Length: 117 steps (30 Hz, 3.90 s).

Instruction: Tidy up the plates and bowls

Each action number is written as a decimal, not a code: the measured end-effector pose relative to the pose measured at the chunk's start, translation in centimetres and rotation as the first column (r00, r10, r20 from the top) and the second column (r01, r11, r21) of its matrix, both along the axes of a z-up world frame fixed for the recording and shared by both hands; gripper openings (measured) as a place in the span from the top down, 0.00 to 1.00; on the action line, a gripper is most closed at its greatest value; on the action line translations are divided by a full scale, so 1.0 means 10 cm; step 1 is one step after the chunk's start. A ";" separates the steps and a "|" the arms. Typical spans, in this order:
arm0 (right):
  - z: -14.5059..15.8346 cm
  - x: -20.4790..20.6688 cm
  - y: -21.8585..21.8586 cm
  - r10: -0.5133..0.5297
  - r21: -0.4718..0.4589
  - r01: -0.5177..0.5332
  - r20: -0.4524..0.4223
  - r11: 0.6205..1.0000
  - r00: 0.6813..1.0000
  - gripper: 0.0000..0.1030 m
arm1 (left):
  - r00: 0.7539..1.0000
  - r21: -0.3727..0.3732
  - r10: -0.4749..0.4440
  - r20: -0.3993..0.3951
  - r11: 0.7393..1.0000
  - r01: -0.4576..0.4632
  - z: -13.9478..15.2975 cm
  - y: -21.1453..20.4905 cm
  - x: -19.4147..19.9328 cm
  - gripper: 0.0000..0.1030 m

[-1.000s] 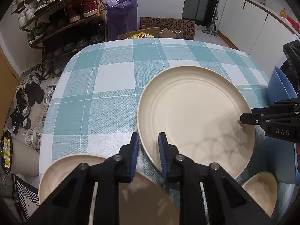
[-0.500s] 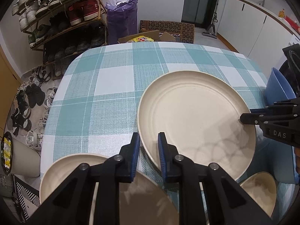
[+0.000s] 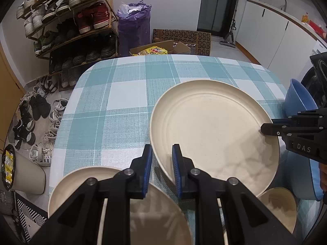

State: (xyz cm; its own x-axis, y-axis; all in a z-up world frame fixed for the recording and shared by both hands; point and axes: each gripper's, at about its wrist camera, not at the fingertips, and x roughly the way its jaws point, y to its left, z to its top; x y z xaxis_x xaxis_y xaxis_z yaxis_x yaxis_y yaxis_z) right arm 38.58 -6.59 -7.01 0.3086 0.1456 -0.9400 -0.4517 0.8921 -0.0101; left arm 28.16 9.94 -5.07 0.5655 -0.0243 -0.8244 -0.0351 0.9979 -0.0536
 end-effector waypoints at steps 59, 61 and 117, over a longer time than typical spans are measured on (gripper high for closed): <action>1.03 -1.47 -0.48 -0.012 0.152 -0.023 0.231 0.988 0.973 0.86 | 0.977 0.036 -0.012 0.213 0.999 0.004 0.87 -0.28 -1.13 0.83; 1.03 -1.52 -0.51 -0.014 0.159 -0.023 0.232 0.987 0.973 0.85 | 0.976 0.038 -0.016 0.216 0.999 0.007 0.87 -0.30 -1.18 0.83; 0.34 -2.40 -0.82 -0.031 0.191 -0.001 0.164 0.982 0.986 0.85 | 0.990 0.031 -0.034 0.138 0.999 0.030 0.21 -0.51 -1.87 0.83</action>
State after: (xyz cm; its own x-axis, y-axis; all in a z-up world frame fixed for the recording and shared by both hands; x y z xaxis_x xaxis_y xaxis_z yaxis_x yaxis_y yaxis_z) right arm 14.62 -14.79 -3.63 0.4609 0.3101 -0.8315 -0.4442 0.8918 0.0864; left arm 9.48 4.80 -2.99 0.6735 -0.0217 -0.7388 0.0030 0.9996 -0.0266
